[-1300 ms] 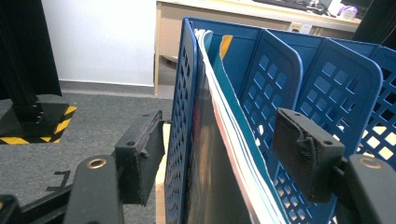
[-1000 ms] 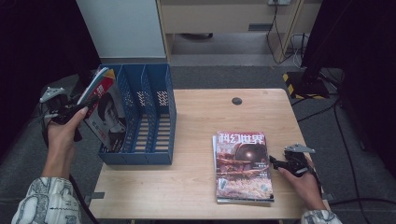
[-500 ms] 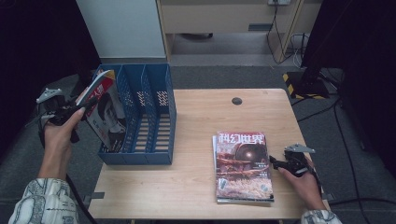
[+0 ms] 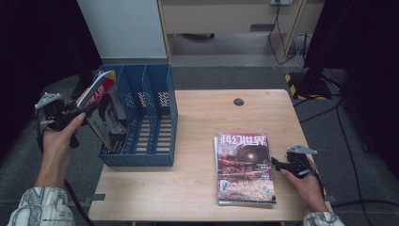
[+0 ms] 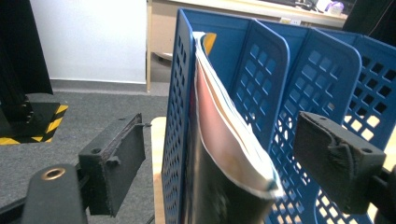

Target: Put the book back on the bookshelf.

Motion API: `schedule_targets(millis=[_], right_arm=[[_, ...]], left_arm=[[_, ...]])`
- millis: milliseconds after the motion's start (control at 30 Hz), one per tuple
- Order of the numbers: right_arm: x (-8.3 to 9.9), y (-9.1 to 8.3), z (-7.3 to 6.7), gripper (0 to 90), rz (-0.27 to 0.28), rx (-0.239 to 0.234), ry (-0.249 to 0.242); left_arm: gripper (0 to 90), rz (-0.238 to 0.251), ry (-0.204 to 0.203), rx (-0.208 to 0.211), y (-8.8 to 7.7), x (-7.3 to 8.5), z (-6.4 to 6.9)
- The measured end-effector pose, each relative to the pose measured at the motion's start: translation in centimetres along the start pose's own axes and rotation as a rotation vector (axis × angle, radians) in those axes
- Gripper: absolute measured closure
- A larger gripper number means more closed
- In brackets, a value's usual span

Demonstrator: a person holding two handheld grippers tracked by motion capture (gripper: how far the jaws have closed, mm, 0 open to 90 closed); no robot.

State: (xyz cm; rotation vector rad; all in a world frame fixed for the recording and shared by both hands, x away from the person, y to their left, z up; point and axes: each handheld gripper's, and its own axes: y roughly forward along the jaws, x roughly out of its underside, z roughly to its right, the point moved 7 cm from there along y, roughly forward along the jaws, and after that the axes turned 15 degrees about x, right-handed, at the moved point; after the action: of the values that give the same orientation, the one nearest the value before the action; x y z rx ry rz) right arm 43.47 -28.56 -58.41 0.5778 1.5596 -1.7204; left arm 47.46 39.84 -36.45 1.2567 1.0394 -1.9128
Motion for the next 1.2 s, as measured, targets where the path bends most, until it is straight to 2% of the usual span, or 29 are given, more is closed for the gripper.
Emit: schedule_targets(millis=[467, 633, 1000, 1200], right_arm=[[0.0, 0.0, 0.0, 26.9, -0.001, 0.000, 0.000], [0.0, 0.0, 0.0, 26.6, -0.002, 0.001, 0.000], [0.0, 0.0, 0.0, 26.6, -0.001, 0.001, -0.002], [0.0, 0.0, 0.0, 26.6, -0.001, 0.001, 0.001]], left_arm=[[18.8, -0.007, 0.022, 0.000, -1.2, 3.6, 1.2], [20.0, -0.024, 0.033, -0.002, -1.7, 5.0, 1.8], [23.6, -0.060, 0.034, 0.029, -2.7, 7.6, 3.2], [25.6, -0.087, 0.040, 0.057, -2.5, 8.5, 4.1]])
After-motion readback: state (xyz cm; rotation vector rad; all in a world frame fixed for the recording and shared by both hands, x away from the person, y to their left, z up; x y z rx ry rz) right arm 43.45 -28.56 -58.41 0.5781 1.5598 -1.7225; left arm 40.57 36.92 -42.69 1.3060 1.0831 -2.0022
